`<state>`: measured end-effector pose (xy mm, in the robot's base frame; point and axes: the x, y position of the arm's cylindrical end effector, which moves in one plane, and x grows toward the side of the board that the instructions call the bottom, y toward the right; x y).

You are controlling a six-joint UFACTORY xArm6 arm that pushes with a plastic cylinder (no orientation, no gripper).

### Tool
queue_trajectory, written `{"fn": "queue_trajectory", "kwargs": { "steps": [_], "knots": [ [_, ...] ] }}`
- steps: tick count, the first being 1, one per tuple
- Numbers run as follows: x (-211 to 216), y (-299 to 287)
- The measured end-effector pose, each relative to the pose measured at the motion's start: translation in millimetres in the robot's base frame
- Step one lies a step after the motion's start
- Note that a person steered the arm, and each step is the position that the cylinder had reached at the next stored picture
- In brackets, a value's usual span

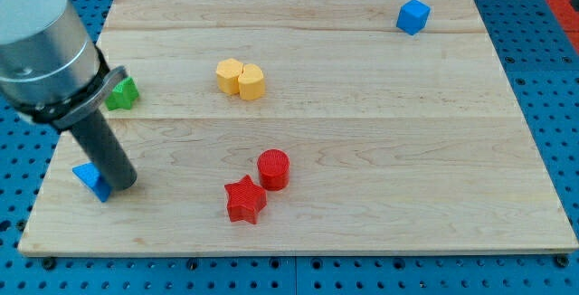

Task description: Move the blue cube towards the bottom left of the board

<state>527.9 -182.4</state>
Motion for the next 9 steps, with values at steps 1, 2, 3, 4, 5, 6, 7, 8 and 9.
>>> {"fn": "queue_trajectory", "kwargs": {
  "steps": [1,2,3,4,5,6,7,8,9],
  "knots": [
    [-52.6,74.3],
    [-61.0,151.2],
    [-92.8,264.6],
    [-135.1,389.1],
    [-211.6,488.3],
    [-286.5,475.7],
    [-302.5,414.1],
    [-272.4,358.5],
    [-254.6,302.5]
  ]
}}
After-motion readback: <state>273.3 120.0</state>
